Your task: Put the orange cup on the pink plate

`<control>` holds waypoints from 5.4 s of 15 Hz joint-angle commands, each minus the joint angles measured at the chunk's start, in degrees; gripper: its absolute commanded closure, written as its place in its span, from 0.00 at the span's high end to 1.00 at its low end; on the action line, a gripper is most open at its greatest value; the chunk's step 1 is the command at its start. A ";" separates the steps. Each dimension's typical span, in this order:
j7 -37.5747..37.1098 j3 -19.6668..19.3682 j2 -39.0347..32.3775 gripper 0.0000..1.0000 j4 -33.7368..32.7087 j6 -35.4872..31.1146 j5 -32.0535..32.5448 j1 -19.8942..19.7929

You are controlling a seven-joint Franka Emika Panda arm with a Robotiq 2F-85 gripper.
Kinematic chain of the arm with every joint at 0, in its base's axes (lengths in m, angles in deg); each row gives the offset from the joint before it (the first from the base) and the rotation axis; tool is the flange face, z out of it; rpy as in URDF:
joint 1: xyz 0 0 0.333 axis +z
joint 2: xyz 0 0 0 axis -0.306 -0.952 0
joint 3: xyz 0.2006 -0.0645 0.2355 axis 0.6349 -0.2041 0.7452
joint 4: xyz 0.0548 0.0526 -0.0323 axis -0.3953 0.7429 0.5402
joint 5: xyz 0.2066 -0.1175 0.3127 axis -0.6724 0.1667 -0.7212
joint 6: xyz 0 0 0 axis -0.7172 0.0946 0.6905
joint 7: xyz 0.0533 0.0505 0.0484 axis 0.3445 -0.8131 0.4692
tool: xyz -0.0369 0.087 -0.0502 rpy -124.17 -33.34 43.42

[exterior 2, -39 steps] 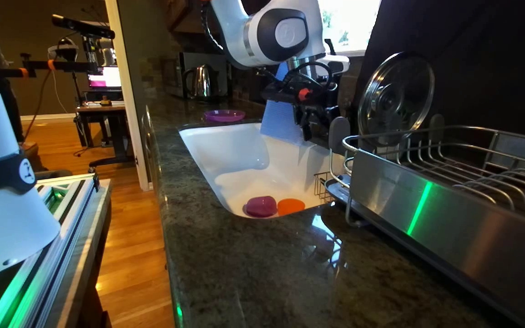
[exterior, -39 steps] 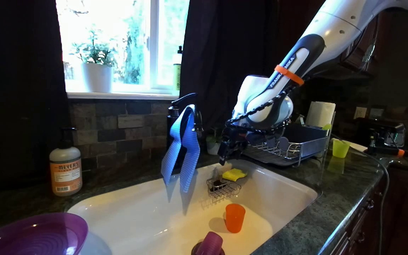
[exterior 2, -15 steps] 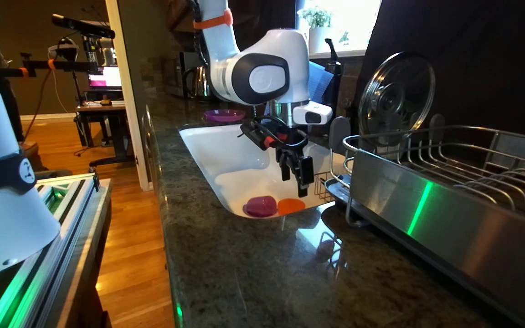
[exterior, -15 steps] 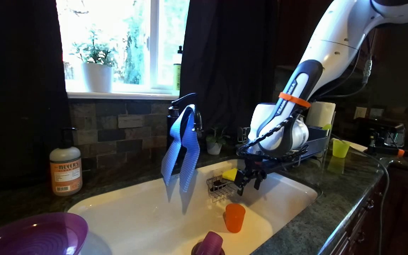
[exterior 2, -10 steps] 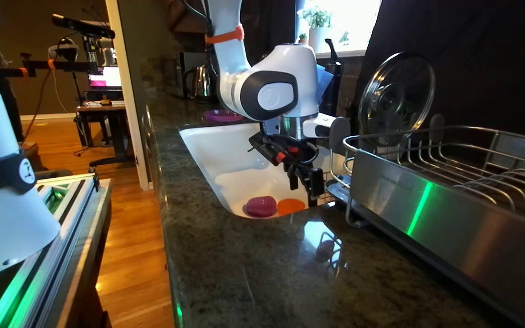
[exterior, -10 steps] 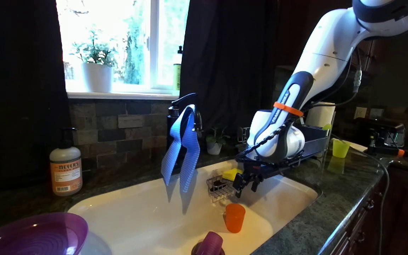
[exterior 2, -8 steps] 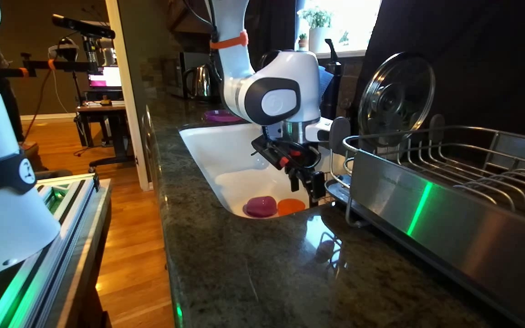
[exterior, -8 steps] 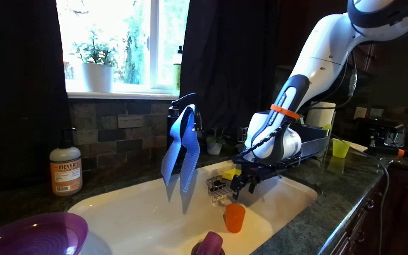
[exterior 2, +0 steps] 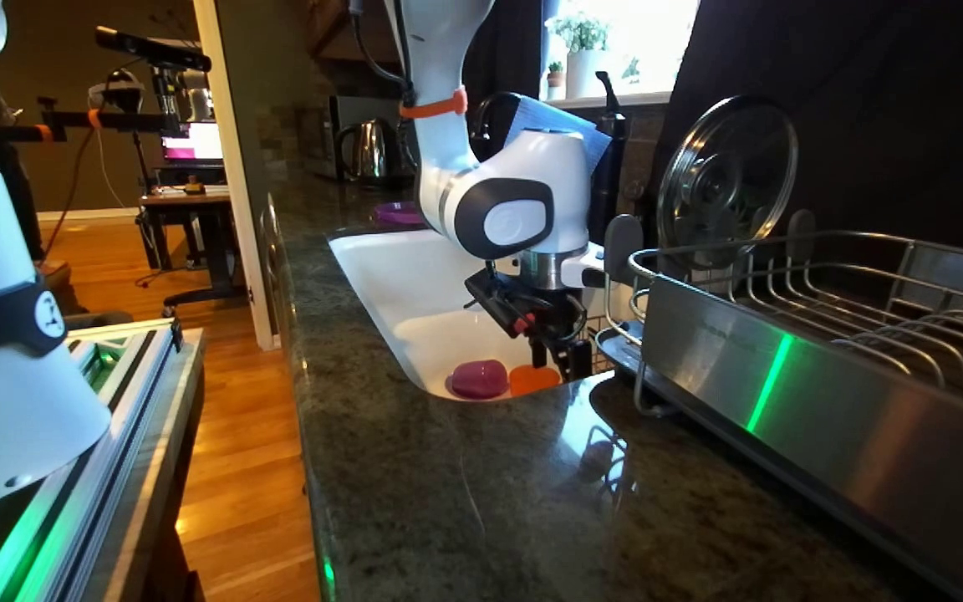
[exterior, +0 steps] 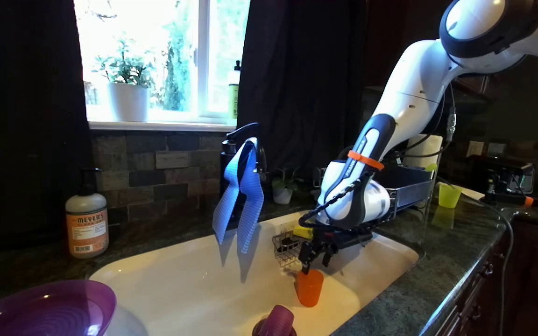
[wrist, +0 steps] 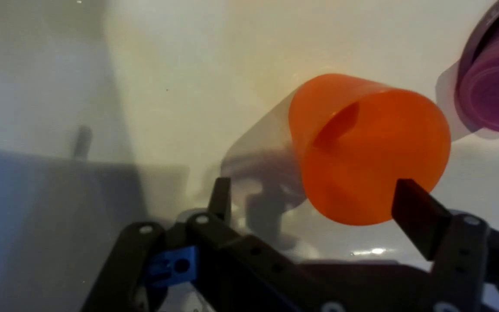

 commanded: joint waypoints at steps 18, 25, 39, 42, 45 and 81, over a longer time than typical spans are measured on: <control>1.13 0.57 -2.41 0.00 -0.30 -3.01 -0.98 -1.11; 0.14 -0.73 12.06 0.01 12.87 -1.70 -0.22 5.99; -33.78 -49.78 29.66 0.01 19.25 -4.27 30.69 38.22; -44.85 -63.66 30.62 0.01 12.33 -0.06 45.36 50.62; -50.36 -68.78 35.20 0.01 7.77 7.77 58.85 60.25; -39.26 -3.52 54.72 0.04 5.74 16.93 87.43 24.22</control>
